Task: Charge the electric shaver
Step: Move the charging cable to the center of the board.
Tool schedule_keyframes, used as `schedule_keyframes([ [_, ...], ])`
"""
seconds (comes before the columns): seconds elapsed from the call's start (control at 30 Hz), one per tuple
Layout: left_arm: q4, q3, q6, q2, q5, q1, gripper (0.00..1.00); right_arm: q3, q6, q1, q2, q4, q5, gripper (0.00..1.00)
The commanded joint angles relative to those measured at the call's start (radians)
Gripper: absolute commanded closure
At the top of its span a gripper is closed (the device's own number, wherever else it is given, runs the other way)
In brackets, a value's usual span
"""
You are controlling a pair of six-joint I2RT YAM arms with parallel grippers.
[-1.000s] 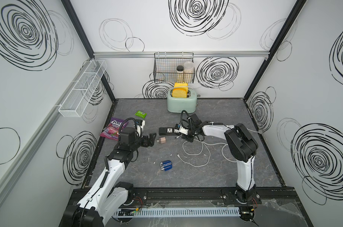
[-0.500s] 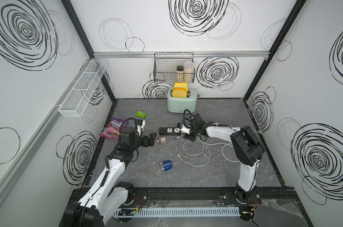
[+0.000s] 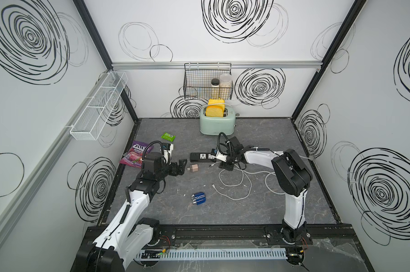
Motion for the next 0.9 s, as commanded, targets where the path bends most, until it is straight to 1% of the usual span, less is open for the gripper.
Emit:
schedule_keyframes([
  [0.0, 0.033, 0.007, -0.02, -0.012, 0.017, 0.007, 0.03, 0.042, -0.011, 0.003, 0.046, -0.01, 0.004, 0.48],
  [0.2, 0.037, 0.028, -0.031, 0.003, 0.054, 0.007, 0.03, 0.103, -0.013, 0.008, 0.097, -0.122, 0.003, 0.49],
  [0.3, 0.031, 0.038, -0.024, 0.015, 0.056, 0.008, 0.03, 0.101, -0.002, 0.008, 0.11, -0.185, -0.014, 0.52],
  [0.43, -0.017, 0.066, -0.006, 0.022, 0.059, 0.006, 0.03, 0.069, 0.008, 0.01, 0.108, -0.266, 0.004, 0.62],
  [0.53, -0.028, 0.066, 0.002, 0.012, 0.058, 0.007, 0.03, 0.017, 0.007, 0.013, 0.077, -0.251, 0.023, 0.73],
  [0.57, -0.024, 0.062, -0.001, 0.01, 0.059, 0.007, 0.03, 0.0, 0.007, 0.014, 0.064, -0.232, 0.029, 0.79],
  [0.63, -0.021, 0.06, -0.013, 0.01, 0.069, 0.008, 0.03, -0.016, 0.002, 0.013, 0.046, -0.195, 0.034, 0.94],
  [0.67, -0.019, 0.061, -0.019, 0.011, 0.087, 0.007, 0.03, -0.018, 0.002, 0.015, 0.041, -0.184, 0.039, 1.0],
  [0.73, -0.018, 0.066, -0.028, 0.013, 0.116, 0.004, 0.03, -0.028, 0.008, 0.024, 0.02, -0.149, 0.059, 1.0],
  [0.8, -0.012, 0.069, -0.038, 0.016, 0.13, 0.001, 0.03, -0.048, -0.012, 0.031, -0.013, -0.123, 0.046, 1.0],
  [0.87, -0.004, 0.067, -0.046, 0.021, 0.137, -0.008, 0.03, -0.09, 0.0, 0.037, -0.065, -0.053, 0.04, 1.0],
])
